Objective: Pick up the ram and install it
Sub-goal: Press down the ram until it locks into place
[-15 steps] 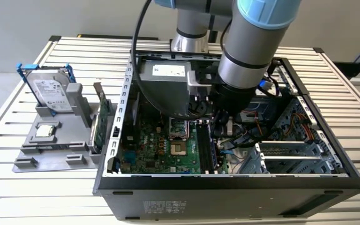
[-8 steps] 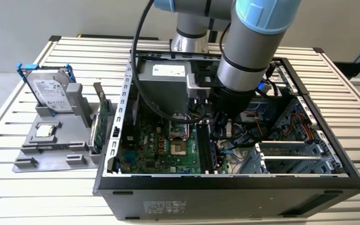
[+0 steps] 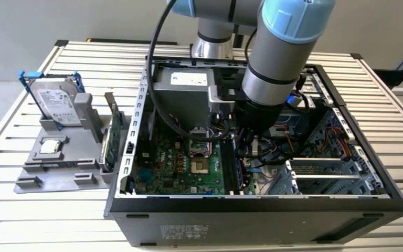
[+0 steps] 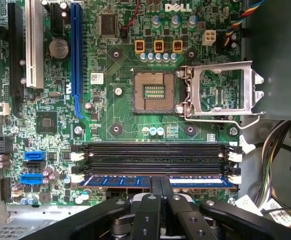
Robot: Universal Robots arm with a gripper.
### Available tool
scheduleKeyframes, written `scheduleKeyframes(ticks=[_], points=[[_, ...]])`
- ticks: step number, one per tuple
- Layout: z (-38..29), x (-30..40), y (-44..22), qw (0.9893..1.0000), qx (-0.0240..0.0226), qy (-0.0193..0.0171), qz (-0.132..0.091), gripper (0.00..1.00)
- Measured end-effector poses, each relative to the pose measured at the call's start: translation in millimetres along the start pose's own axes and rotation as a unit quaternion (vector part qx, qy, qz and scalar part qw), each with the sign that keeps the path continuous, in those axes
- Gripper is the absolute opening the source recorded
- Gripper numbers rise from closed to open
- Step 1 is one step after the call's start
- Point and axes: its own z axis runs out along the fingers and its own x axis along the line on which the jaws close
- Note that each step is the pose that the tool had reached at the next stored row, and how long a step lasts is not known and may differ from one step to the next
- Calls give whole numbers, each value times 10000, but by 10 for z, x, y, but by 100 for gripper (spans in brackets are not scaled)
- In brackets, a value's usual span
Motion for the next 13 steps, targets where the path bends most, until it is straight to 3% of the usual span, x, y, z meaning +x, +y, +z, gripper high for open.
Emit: scheduleKeyframes(ticks=[13], points=[[131, -4, -1, 10000, -3, 4, 0, 0]])
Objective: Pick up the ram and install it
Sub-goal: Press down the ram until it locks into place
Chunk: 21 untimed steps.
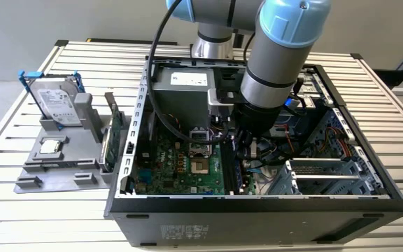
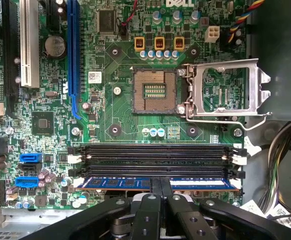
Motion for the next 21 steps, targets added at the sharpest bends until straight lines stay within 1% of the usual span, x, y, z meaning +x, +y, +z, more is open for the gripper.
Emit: scheduleKeyframes(ticks=[2, 10, 12, 13, 15, 16, 17, 19, 21], points=[[-7, -1, 0, 10000, -3, 11, 0, 0], [-8, -1, 0, 10000, -3, 13, 1, 0], [-17, -3, 0, 10000, -4, 18, 1, 0], [-19, -1, 1, 10000, -3, 13, 1, 0], [-32, 2, 2, 10000, 3, -10, 1, 0], [-52, 1, 2, 10000, 4, -14, 0, 0], [-67, -3, 2, 10000, 6, -27, 0, 0], [-133, 3, 4, 10000, 3, -13, 0, 0], [-208, 5, 6, 10000, 3, -13, 0, 0]])
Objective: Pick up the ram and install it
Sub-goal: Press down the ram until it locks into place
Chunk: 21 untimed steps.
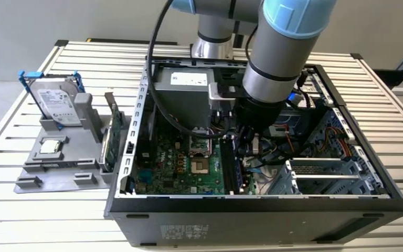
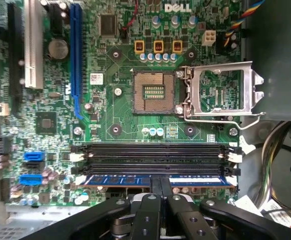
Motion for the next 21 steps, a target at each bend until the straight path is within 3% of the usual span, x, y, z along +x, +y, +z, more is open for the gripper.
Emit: scheduleKeyframes(ticks=[7, 21], points=[[-223, 5, 6, 10000, 0, 2, 0, 0], [-497, 10, 13, 10000, 0, 2, 0, 0]])
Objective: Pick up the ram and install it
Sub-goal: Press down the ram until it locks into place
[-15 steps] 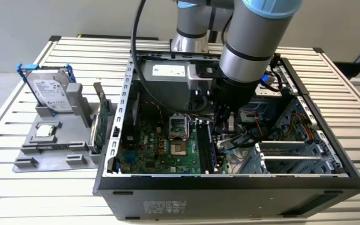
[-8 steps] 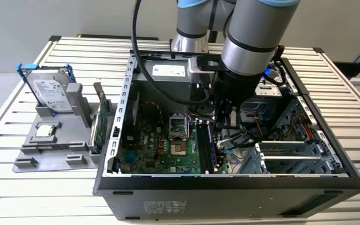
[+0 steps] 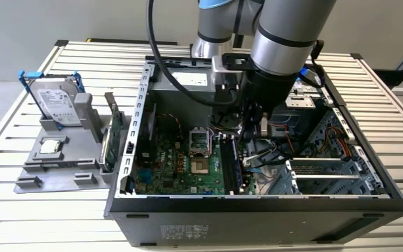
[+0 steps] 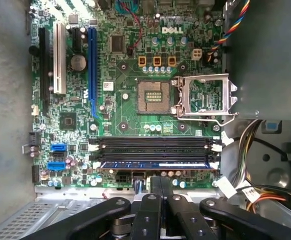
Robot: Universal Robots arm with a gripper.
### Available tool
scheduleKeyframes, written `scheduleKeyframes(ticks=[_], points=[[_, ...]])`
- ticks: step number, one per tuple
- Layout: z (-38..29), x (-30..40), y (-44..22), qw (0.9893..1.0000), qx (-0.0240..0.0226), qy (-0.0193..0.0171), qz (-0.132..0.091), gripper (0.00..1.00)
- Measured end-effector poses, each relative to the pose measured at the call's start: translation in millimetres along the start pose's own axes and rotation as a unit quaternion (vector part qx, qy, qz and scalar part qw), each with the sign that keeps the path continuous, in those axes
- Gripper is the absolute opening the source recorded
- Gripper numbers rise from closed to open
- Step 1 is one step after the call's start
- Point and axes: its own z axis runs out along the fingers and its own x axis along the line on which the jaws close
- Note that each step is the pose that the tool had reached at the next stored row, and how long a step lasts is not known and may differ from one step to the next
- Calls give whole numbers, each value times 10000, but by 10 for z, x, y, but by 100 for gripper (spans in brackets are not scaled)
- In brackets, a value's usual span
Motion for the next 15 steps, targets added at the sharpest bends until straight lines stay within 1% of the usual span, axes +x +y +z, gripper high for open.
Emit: scheduleKeyframes(ticks=[2, 15], points=[[-22, 0, 1, 10000, 0, 0, 0, 0], [-56, 1, 2, 10000, 0, 0, 0, 0]])
